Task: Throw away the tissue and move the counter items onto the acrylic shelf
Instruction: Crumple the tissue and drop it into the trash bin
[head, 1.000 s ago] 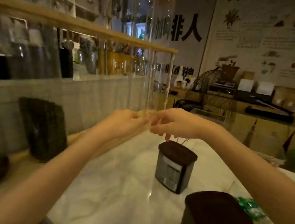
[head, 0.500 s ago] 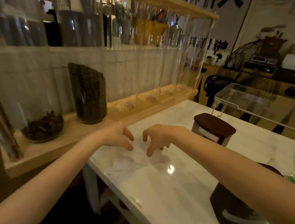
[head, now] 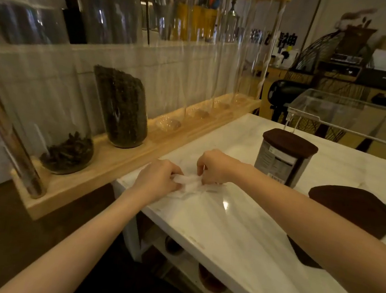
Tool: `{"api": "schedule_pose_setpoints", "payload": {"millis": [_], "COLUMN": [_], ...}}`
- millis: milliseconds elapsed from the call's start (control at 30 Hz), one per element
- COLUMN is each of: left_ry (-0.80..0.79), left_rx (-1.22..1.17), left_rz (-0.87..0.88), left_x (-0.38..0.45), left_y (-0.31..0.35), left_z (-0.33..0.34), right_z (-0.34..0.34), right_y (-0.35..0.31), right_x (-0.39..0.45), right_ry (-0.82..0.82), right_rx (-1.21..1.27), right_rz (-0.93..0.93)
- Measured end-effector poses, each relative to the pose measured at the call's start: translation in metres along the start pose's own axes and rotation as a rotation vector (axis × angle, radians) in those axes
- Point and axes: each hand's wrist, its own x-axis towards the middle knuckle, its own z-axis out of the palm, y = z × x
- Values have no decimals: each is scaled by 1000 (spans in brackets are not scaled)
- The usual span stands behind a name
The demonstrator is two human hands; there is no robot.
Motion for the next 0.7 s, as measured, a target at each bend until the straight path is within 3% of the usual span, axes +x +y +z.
{"api": "schedule_pose_setpoints", "payload": {"millis": [400,700], "left_ry": [114,120], "left_rx": [-55,-241], "left_rz": [199,416], "left_x": [-18,-94], "left_y": [37,122], "left_z": [-24,-25], "right_z": [-17,-12], "right_y": [2,5], "right_x": [-73,-205], "right_ry": [431,724], "right_rx": [297,311], "right_rz": [68,115]}}
